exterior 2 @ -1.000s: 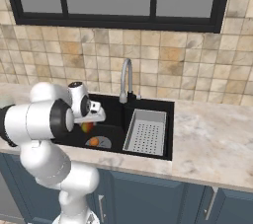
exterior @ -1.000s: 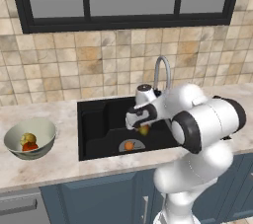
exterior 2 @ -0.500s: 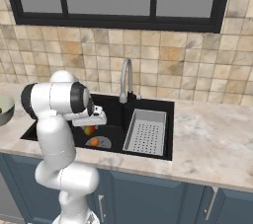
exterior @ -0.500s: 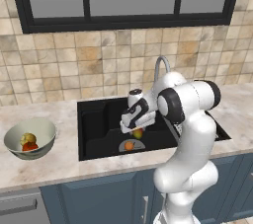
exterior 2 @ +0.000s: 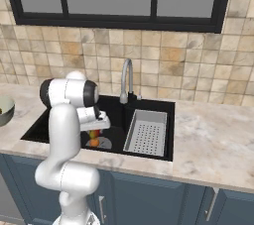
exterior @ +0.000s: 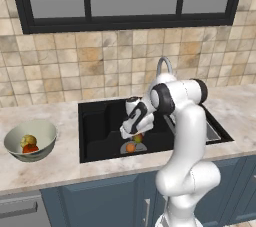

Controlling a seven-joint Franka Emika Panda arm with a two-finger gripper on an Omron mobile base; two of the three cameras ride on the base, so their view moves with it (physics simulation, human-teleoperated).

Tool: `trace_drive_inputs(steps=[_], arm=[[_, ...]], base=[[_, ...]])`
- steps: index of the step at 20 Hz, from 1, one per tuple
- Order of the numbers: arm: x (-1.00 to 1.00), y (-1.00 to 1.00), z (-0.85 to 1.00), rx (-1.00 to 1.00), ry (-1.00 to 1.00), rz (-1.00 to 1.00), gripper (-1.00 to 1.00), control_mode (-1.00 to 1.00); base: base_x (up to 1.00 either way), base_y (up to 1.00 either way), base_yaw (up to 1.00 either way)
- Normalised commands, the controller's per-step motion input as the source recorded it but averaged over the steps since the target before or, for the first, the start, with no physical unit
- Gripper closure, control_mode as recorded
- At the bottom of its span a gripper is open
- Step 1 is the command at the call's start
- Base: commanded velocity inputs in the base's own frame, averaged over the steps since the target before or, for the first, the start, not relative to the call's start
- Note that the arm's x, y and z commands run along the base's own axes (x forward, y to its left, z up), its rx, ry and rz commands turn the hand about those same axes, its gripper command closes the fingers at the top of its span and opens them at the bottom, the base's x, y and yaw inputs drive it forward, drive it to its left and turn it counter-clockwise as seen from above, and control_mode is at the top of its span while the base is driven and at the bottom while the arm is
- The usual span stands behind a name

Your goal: There is a mixed pile of frozen fruits and vegetables on the counter. Locate all the frozen vegetables and place the items in a bowl on the counter. Take all the frozen fruits and defrost them in a running sink.

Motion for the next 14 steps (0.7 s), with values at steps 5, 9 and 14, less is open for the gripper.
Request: trace_drive_inputs(steps=[5,9,14], arm=[[0.41,0.00,-0.49,-0.07,0.01,0.00,1.00,-1.00],[0.53,0.00,-0.42,-0.05,0.00,-0.01,1.00,-1.00],[0.62,-0.06,-0.39,-0.02,0.01,-0.02,1.00,-1.00]], base=[[0.00,0.00,0.00],[0.00,0.00,0.00],[0.00,0.00,0.00]])
